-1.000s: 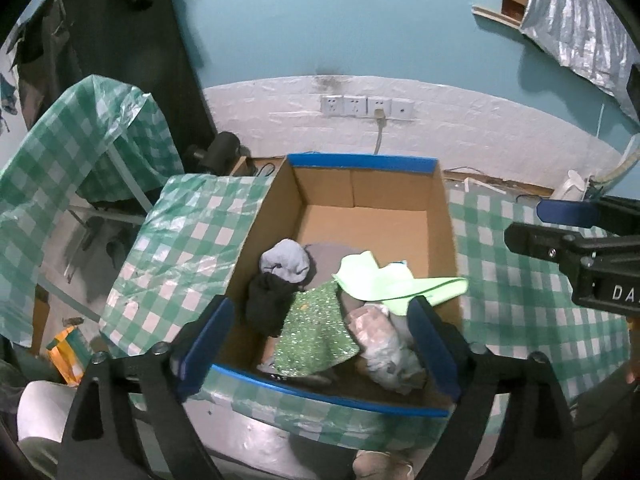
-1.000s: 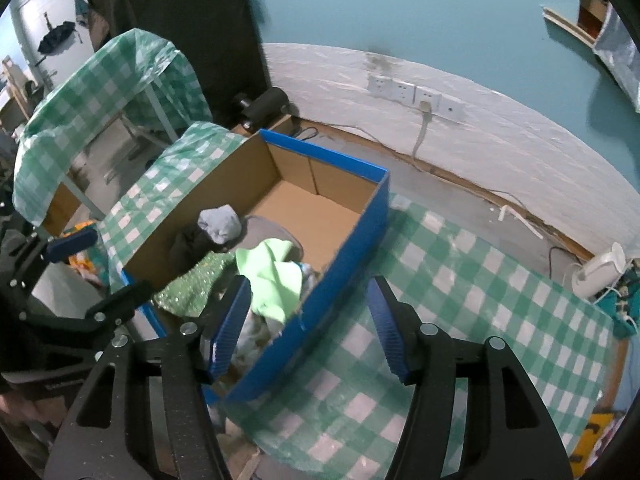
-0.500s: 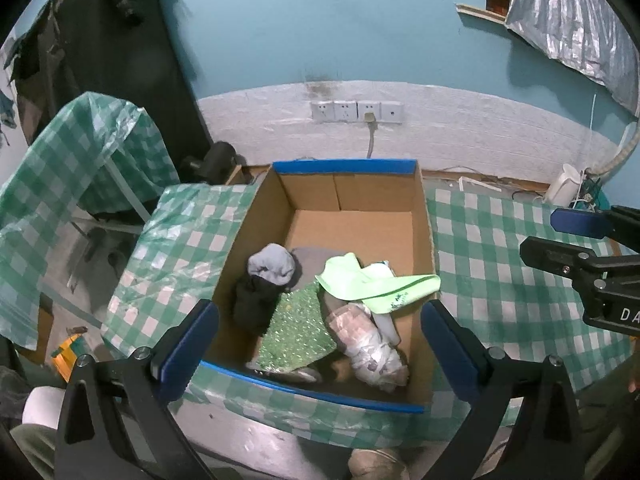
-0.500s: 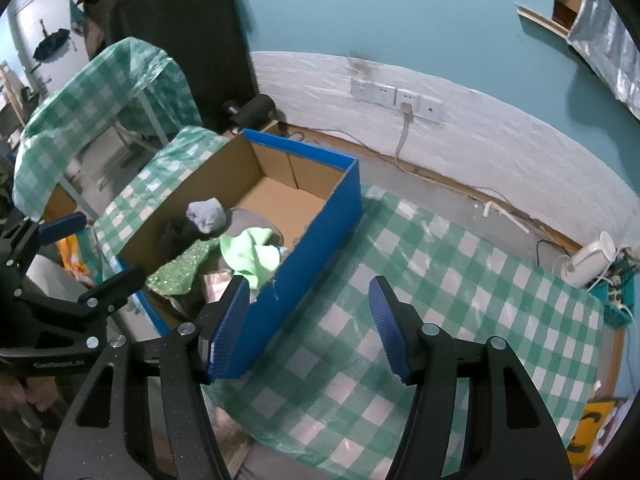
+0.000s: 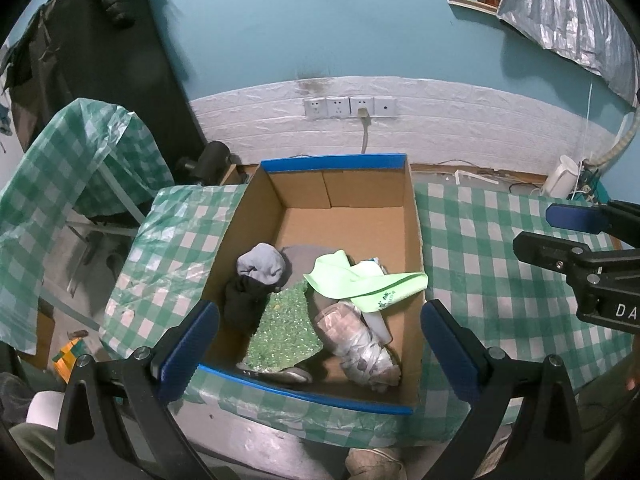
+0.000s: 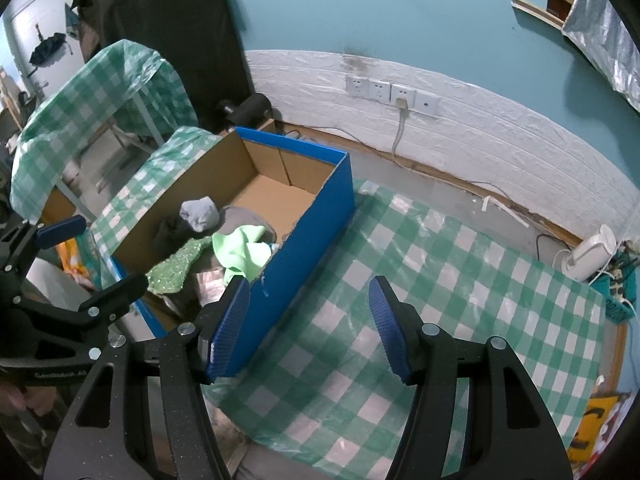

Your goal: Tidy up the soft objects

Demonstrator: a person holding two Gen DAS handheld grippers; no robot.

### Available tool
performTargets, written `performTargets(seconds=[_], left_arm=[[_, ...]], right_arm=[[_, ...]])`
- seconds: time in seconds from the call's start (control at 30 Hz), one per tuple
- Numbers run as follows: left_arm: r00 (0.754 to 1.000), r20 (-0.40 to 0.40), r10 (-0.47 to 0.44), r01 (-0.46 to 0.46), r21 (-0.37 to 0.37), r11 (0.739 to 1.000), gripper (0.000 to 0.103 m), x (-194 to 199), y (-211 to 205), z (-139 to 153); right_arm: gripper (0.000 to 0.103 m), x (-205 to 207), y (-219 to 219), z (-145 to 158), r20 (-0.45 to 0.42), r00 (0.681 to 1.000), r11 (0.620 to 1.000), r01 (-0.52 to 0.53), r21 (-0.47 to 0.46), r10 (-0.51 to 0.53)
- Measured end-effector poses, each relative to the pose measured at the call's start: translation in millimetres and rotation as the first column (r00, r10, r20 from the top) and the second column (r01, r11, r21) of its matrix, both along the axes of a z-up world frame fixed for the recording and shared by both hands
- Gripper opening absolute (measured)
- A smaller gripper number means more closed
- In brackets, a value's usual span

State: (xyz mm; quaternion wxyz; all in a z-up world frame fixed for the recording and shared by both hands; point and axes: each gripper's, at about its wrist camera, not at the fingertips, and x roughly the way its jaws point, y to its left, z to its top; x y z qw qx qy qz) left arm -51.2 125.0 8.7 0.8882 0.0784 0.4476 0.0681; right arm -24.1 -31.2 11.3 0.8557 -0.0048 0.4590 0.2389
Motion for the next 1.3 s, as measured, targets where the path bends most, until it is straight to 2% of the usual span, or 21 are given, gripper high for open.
performTargets(seconds=[1.3], left_arm=[[1.0,-0.007,-0.015,0.015,0.002,1.0,0.102,0.3,-4.6,-0.6]], right_arm=[[0.062,1.9,-4.7,-2.7,-0.005,1.0,1.0,0.0,-0.002,0.0]])
